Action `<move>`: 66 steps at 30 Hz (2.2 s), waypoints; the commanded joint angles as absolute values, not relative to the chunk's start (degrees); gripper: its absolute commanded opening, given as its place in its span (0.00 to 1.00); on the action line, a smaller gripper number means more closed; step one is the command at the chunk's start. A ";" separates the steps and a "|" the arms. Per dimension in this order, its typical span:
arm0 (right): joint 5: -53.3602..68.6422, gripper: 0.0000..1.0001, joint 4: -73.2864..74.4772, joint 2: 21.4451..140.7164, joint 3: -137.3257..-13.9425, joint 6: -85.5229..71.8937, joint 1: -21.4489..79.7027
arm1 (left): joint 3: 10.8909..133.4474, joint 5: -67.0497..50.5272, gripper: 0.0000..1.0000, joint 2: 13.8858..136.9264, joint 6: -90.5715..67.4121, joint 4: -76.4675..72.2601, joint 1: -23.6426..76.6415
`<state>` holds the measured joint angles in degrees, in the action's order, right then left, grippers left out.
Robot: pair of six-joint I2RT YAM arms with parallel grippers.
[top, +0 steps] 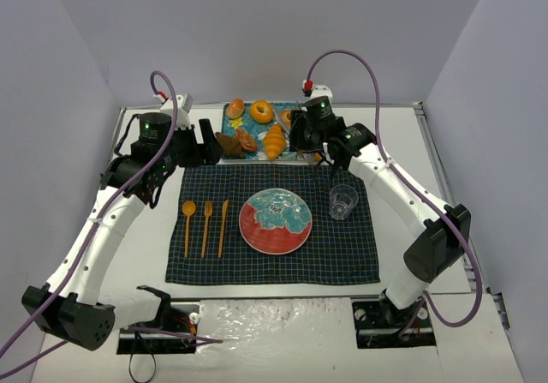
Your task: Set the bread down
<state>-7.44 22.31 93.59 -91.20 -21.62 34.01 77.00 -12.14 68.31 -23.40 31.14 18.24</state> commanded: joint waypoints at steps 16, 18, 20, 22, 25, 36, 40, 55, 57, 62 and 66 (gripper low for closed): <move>-10.37 0.46 19.79 92.57 -89.52 -22.40 37.26 | 76.29 -11.69 0.73 66.88 -23.73 27.33 18.02; -10.30 0.46 19.56 92.48 -89.04 -22.56 37.27 | 76.15 -11.69 0.73 66.96 -23.80 27.19 18.02; -10.21 0.46 19.28 92.46 -88.33 -22.51 37.34 | 76.11 -11.92 0.73 66.97 -23.90 27.16 18.02; -10.28 0.46 18.86 92.70 -87.74 -22.67 37.44 | 76.11 -11.95 0.73 67.03 -23.91 27.12 18.07; -10.43 0.46 18.37 92.96 -87.12 -22.68 37.47 | 76.11 -11.87 0.73 66.97 -23.91 27.13 18.02; -9.91 0.46 15.88 96.40 -84.96 -23.01 37.53 | 75.69 -11.51 0.73 66.64 -23.73 27.31 18.02; -10.52 0.46 15.31 97.76 -84.88 -23.03 37.53 | 75.44 -11.51 0.73 66.53 -23.79 27.27 18.08; -10.19 0.46 13.26 103.93 -86.53 -22.80 37.44 | 75.41 -11.43 0.73 66.76 -23.56 27.42 18.07; -10.50 0.46 13.25 104.65 -87.00 -22.76 37.38 | 75.41 -11.43 0.73 66.86 -23.55 27.42 18.11; -10.63 0.46 13.27 106.06 -87.78 -22.55 37.27 | 75.50 -11.51 0.73 66.97 -23.55 27.37 18.02; -10.50 0.46 13.14 106.79 -88.21 -22.50 37.35 | 75.45 -11.51 0.73 67.11 -23.55 27.38 18.06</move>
<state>-8.80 16.24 106.81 -84.68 -22.46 37.21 75.09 -11.90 68.23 -23.40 30.96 18.24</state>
